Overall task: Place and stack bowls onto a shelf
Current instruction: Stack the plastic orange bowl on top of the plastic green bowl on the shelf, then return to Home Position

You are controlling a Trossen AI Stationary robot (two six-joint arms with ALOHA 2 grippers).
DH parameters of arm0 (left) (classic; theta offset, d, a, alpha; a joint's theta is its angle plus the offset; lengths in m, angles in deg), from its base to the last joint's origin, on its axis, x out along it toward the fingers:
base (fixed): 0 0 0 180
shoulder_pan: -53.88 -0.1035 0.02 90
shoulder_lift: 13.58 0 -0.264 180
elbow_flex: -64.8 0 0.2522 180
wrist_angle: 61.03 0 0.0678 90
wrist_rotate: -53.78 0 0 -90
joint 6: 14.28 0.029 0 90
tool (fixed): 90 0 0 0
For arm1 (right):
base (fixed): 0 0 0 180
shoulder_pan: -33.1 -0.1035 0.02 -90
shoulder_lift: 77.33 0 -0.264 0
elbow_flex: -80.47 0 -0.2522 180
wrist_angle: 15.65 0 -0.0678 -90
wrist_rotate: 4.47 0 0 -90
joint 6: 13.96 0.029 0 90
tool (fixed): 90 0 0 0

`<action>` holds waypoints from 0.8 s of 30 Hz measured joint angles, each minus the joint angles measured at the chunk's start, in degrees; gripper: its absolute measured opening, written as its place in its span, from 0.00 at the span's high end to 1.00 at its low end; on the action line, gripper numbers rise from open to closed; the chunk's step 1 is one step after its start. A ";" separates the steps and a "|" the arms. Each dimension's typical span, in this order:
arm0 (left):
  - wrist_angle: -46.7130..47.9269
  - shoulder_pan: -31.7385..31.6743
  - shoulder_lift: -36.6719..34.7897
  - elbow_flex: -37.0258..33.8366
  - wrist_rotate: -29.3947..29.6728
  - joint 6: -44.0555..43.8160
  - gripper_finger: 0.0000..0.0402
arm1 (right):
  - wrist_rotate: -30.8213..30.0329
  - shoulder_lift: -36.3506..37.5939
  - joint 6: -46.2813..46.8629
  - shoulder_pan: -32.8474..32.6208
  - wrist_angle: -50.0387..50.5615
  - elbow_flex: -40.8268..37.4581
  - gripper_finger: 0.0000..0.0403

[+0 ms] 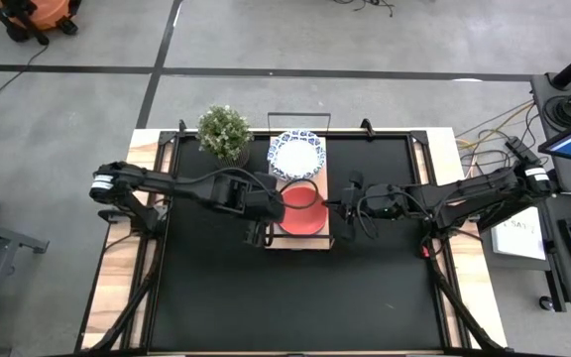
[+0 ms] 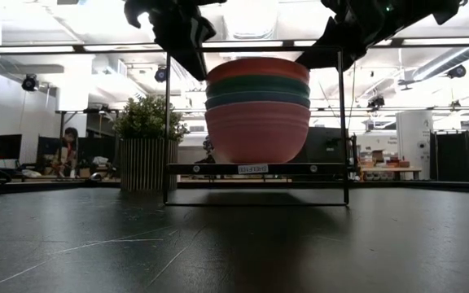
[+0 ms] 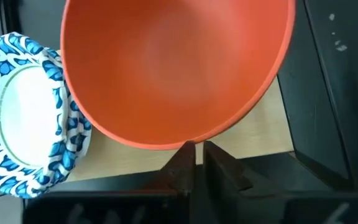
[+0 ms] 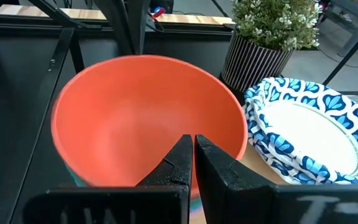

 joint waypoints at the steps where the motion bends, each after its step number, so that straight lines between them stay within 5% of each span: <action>1: -0.82 0.00 -0.17 -0.54 -0.03 0.01 0.98 | -0.02 -0.02 0.00 0.00 -0.03 0.00 0.98; 15: 2.40 0.00 -4.35 -0.71 -0.04 -2.26 0.99 | 0.85 0.21 -1.65 0.02 0.36 -0.75 0.98; 24: -23.81 0.09 -27.94 -25.71 -7.80 -1.60 1.00 | 6.40 5.22 -7.43 0.02 -2.65 -6.41 0.98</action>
